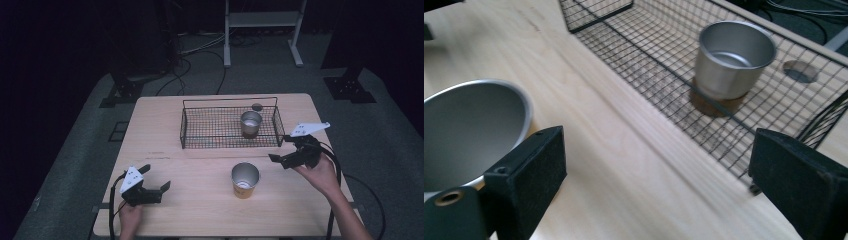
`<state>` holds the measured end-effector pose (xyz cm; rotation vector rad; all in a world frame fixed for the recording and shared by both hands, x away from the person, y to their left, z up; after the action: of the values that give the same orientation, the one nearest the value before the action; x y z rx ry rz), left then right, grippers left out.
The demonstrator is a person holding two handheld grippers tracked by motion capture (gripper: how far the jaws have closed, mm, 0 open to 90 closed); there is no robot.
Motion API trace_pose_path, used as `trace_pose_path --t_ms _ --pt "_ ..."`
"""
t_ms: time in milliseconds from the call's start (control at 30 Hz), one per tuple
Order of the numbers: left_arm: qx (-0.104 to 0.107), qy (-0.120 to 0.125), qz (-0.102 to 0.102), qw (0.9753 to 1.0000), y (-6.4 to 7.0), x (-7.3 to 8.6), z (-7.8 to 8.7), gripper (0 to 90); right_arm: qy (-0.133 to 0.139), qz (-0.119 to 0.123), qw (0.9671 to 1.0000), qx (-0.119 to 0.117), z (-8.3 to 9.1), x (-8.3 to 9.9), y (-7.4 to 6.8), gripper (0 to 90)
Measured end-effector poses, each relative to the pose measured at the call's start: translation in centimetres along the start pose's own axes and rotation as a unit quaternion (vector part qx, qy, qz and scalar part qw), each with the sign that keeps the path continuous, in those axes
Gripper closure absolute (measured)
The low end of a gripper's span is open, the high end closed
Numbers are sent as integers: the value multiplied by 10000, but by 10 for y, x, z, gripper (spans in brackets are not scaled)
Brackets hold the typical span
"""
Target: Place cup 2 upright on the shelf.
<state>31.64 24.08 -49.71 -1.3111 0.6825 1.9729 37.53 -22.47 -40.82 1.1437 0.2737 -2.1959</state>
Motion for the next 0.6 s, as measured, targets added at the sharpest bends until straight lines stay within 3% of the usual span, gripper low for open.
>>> trace_pose_path --t_ms 200,600 --pt "-5 -20 -5 10000 1 0 0 0 -6 151 9998 -100 7 14 -17 75" --pt "-8 -42 -20 10000 1 0 -1 0 19 206 9996 -166 13 32 -32 75"
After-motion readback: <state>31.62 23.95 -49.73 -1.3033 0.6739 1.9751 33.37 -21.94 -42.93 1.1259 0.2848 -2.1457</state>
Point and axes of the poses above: each handheld gripper's, and its own axes: z roughly backward along the jaws, x roughly out of its underside, y roughly to its right, the point moved 4 cm from there along -z, roughly forward along the jaws, and after that the axes turned 12 degrees about x, right-handed, at the moved point
